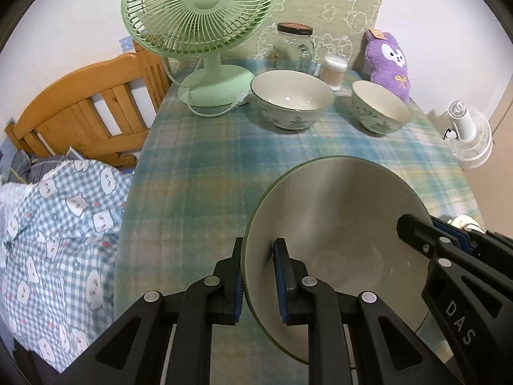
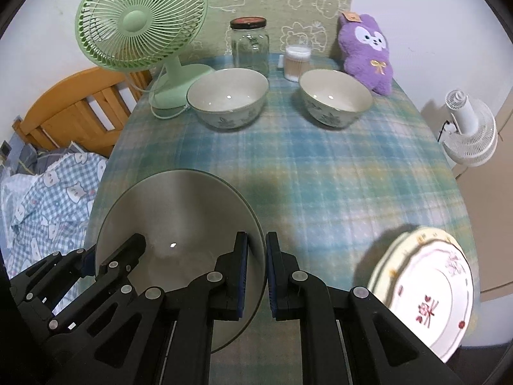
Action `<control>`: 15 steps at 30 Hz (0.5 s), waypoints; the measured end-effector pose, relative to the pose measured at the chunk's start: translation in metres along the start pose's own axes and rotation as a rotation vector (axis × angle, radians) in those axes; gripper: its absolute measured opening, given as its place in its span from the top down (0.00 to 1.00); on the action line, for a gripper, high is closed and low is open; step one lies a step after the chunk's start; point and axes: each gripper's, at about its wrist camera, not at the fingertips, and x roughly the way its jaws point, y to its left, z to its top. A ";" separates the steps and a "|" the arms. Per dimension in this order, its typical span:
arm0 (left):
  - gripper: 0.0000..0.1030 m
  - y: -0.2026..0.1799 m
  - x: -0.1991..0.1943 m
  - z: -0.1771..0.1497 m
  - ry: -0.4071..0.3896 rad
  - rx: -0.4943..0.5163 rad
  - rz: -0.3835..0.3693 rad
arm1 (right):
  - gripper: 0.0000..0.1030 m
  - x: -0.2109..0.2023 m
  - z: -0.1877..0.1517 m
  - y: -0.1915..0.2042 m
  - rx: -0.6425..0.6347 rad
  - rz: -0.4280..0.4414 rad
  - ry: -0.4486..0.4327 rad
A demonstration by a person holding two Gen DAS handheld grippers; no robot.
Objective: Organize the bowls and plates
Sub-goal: 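Lift the cream bowl with both grippers and carry it toward the plate stack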
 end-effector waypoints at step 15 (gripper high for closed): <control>0.86 -0.050 -0.002 -0.057 0.041 0.023 0.012 | 0.86 -0.003 -0.063 -0.053 0.028 0.010 0.045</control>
